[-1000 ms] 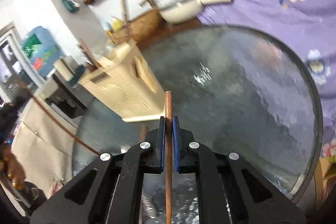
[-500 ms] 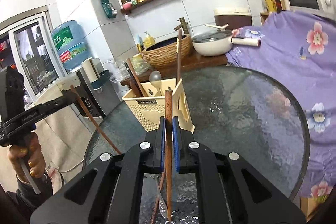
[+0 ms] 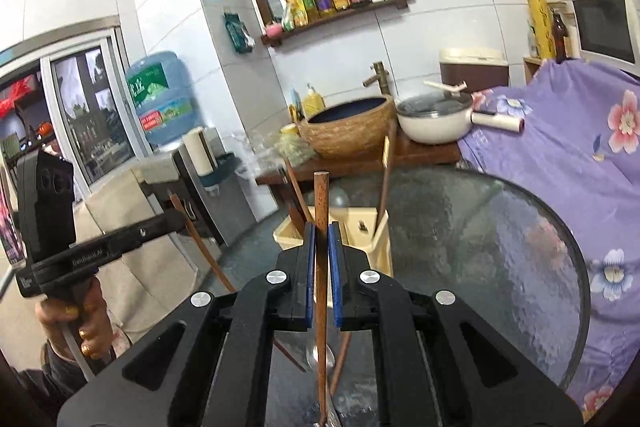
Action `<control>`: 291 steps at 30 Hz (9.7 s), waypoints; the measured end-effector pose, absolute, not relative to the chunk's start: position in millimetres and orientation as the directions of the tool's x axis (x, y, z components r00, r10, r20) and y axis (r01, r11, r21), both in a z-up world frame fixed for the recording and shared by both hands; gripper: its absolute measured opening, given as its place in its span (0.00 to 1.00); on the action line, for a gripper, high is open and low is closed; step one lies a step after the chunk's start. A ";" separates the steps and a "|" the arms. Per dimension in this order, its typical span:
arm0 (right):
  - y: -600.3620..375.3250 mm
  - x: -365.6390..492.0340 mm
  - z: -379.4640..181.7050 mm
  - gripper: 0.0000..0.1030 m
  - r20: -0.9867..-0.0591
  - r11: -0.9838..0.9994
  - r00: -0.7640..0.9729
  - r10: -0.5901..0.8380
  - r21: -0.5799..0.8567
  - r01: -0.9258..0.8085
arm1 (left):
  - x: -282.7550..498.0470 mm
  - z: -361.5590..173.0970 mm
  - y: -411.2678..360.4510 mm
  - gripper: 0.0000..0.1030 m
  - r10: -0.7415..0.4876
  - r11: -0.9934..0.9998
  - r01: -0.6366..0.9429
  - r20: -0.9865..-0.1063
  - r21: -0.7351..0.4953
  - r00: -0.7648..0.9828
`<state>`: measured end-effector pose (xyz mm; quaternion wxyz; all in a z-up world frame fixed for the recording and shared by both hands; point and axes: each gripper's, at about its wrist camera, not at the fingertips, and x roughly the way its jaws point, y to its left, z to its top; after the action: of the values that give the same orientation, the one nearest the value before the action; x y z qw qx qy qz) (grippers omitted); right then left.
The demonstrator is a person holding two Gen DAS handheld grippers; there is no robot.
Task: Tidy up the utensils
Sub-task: 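Lower chopstick into holder opening right tool while left tool releases its chopstick in, then move right tool to the metal spoon on the table and close on it, then lift metal spoon with right tool while left tool grasps a wooden chopstick, then carry spoon in right tool and chopstick in left tool over the holder, then drop spoon into holder opening right tool while left tool releases its chopstick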
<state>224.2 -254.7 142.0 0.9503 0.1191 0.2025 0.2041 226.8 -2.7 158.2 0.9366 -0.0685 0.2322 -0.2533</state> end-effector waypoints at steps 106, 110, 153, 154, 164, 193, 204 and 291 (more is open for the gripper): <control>-101.6 308.8 -90.2 0.49 -0.800 0.845 0.505 0.323 0.003 -0.535 | 263.5 0.9 52.7 0.81 -0.202 0.974 0.092 -0.624 -0.205 0.755; -103.8 308.7 -90.5 0.46 -0.801 0.846 0.506 0.320 0.001 -0.533 | 263.4 -0.5 50.1 0.81 -0.205 0.974 0.095 -0.628 -0.205 0.751; -261.6 297.5 -68.9 0.37 -0.750 0.972 0.620 0.231 0.210 -0.108 | 315.2 -61.2 -119.7 0.46 -0.244 0.943 0.319 -0.840 -0.090 0.484; -261.6 297.7 -68.8 0.37 -0.749 0.971 0.621 0.232 0.212 -0.107 | 315.9 -61.8 -122.4 0.44 -0.233 0.946 0.316 -0.839 -0.077 0.492; -265.9 298.0 -74.5 0.37 -0.756 0.975 0.618 0.215 0.199 -0.097 | 317.0 -65.8 -141.9 0.11 -0.159 0.954 0.298 -0.834 0.007 0.528; -244.3 263.2 1.4 0.37 -0.620 0.961 0.735 0.274 0.201 -0.189 | 262.4 45.1 -68.8 0.06 -0.359 0.932 0.302 -0.623 -0.200 0.695; -237.6 250.0 15.0 0.36 -0.598 0.960 0.751 0.278 0.186 -0.208 | 250.7 54.8 -57.7 0.06 -0.395 0.918 0.323 -0.576 -0.228 0.716; -201.3 330.3 62.5 0.53 -0.391 0.971 0.888 0.240 0.095 -0.221 | 320.1 121.7 -42.1 0.44 -0.230 0.972 0.197 -0.329 -0.131 0.916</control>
<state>330.3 -201.3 62.5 0.9714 0.0242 0.2042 0.1186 320.1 -42.1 121.7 0.9775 -0.0477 0.1738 -0.1093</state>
